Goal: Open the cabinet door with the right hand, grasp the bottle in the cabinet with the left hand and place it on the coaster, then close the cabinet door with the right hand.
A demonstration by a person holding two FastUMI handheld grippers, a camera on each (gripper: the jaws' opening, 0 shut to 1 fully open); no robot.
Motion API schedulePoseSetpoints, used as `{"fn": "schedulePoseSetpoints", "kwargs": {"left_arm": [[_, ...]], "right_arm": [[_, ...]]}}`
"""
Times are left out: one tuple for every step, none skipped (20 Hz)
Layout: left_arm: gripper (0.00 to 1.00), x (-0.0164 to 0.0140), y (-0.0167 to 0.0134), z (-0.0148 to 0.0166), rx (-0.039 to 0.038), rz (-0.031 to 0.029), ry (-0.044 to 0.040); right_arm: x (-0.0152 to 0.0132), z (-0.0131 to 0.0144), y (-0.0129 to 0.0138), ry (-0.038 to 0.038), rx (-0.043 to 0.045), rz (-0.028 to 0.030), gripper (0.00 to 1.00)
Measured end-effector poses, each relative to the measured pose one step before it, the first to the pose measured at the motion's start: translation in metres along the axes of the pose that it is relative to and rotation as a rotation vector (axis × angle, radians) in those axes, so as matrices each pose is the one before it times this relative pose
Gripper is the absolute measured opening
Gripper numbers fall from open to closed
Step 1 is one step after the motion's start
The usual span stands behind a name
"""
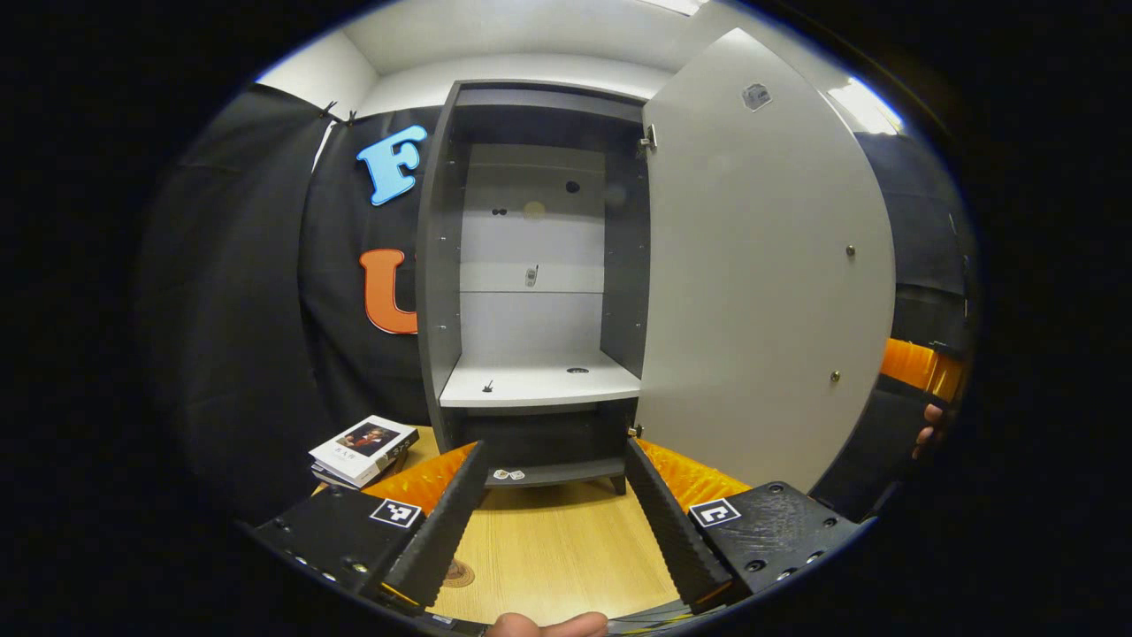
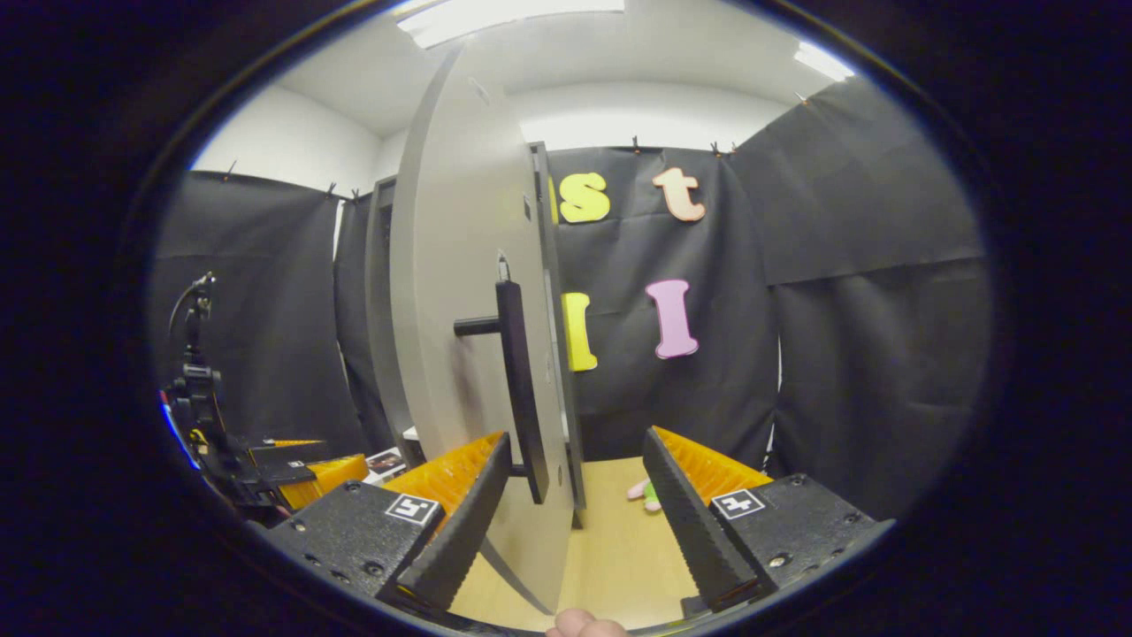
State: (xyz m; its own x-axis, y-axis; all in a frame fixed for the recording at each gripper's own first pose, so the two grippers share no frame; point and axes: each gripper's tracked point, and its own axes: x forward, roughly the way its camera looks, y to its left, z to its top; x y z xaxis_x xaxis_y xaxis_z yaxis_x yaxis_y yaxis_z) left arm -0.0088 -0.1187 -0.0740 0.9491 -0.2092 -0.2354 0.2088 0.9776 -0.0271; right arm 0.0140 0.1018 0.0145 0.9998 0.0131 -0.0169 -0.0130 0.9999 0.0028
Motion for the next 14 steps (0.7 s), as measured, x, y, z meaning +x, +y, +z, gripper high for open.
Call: {"fn": "schedulePoseSetpoints", "kwargs": {"left_arm": [[0.95, -0.00192, 0.00661, 0.00066, -0.00112, 0.00573, 0.00005], [0.95, -0.00141, 0.007, -0.00046, -0.00212, 0.00472, 0.00278], [0.95, 0.00015, 0.00885, -0.00259, -0.00308, 0.00653, 0.00134], [0.94, -0.00159, 0.00862, -0.00047, -0.00236, 0.01203, -0.00251], [0.94, -0.00336, 0.00749, -0.00077, -0.00309, 0.01235, -0.00047], [0.94, -0.00248, 0.00735, -0.00061, -0.00286, 0.01122, 0.00178], [0.94, -0.00242, 0.00763, 0.00027, -0.00103, 0.01166, -0.00212], [0.94, -0.00221, 0.00615, 0.00029, -0.00125, 0.00731, -0.00357], [0.95, -0.00188, 0.00587, 0.00012, 0.00028, 0.00723, -0.00041], [0.95, -0.00199, 0.00509, -0.00137, -0.00024, 0.00593, 0.00509], [0.95, -0.0016, 0.00628, -0.00128, -0.00081, 0.01284, -0.00008], [0.94, -0.00192, 0.0055, 0.00096, -0.00385, 0.0116, -0.00204], [0.94, -0.00089, 0.00483, -0.00107, -0.00373, 0.01162, 0.00158], [0.95, -0.00111, 0.00421, -0.00124, -0.00438, 0.00562, -0.00025]], "right_arm": [[0.00008, -0.00096, 0.00835, -0.00843, -0.02607, 0.00064, 0.97], [0.00017, -0.00038, 0.00968, -0.00743, -0.02041, 0.00574, 0.97], [0.00174, -0.00207, 0.00841, -0.00244, -0.0108, 0.01089, 0.97], [0.00122, -0.00043, 0.00884, -0.00184, -0.00443, 0.01365, 0.97], [0.00231, -0.00102, 0.00627, 0.00063, -0.00212, 0.01454, 0.97], [0.00217, -0.00069, 0.007, 0.00249, -0.00012, 0.01484, 0.97], [0.00269, 0.0001, 0.00557, 0.00084, 0.00187, 0.01313, 0.97], [0.00219, 0.00032, 0.00464, -0.00123, 0.00255, 0.01017, 0.97], [0.0017, -0.00004, 0.00434, -0.00315, -0.00218, 0.00933, 0.97], [0.00189, 0.00063, 0.005, -0.00282, -0.00516, 0.00713, 0.97], [0.00318, 0.00016, 0.00346, -0.00414, -0.00695, 0.00682, 0.97], [0.00276, 0.00079, 0.0042, -0.00505, -0.00618, 0.00693, 0.97], [0.00342, -0.0005, 0.00311, -0.00307, -0.00433, 0.00463, 0.91], [0.00432, -0.00097, 0.00196, 0.00133, 0.00186, 0.00225, 0.91]]}}
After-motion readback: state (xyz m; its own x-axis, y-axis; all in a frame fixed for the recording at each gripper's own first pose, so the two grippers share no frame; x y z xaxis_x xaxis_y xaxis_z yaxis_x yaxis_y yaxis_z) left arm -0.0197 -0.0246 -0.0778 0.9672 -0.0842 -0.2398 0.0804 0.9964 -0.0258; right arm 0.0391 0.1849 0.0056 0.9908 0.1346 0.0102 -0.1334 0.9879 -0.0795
